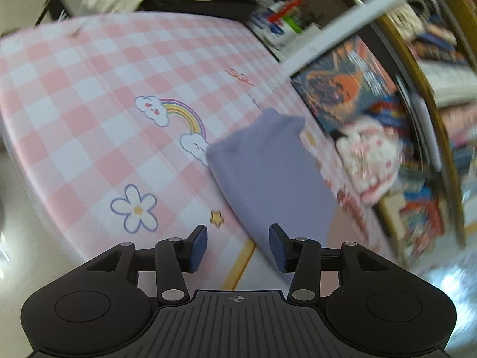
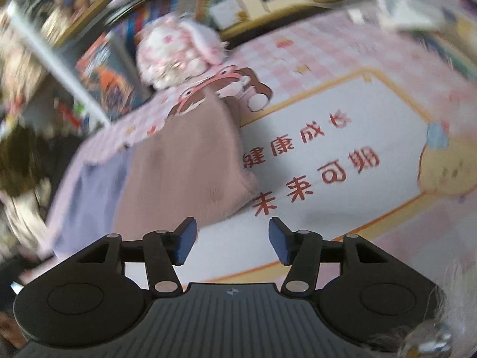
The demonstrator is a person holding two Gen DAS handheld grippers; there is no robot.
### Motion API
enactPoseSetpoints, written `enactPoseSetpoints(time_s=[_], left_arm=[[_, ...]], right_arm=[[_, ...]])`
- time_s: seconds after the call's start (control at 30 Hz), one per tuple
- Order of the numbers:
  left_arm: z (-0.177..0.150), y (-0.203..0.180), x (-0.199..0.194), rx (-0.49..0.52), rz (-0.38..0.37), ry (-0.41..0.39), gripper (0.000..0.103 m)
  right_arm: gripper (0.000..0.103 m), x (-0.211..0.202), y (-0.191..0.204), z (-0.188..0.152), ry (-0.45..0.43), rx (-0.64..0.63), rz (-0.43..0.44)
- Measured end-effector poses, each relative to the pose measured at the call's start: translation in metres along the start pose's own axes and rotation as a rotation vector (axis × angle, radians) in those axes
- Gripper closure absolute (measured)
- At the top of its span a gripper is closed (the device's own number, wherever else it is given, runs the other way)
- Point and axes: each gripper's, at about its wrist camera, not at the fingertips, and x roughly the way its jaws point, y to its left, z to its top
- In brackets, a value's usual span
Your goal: Fold clothes
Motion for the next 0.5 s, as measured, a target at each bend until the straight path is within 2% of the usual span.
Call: enactPoseSetpoints(time_s=[0.03,0.1,0.2,0.3,0.5], left_arm=[[-0.004,-0.006,-0.002,0.040,0.014,-0.001,0.054],[-0.014,-0.016,-0.004,0.118,0.046,0.007,0.054],[-0.028,-0.032,-0.008,0.235,0.093,0.020,0.052],[-0.042,-0.045,-0.011,0.329,0.123,0.027,0.040],[-0.062,-0.063,-0.017,0.441,0.141,0.015,0.033]], right_arm=[[0.047,-0.002,0.004,-0.003,-0.003,-0.043,-0.021],[0.038,-0.005,0.010,-0.009,-0.006,-0.115,-0.061],[0.030,-0.009,0.012,-0.018,-0.002,-0.172,-0.096],[0.023,-0.012,0.012,-0.023,-0.003,-0.201,-0.109],[0.020,-0.019,0.012,-0.029,-0.018,-0.250,-0.129]])
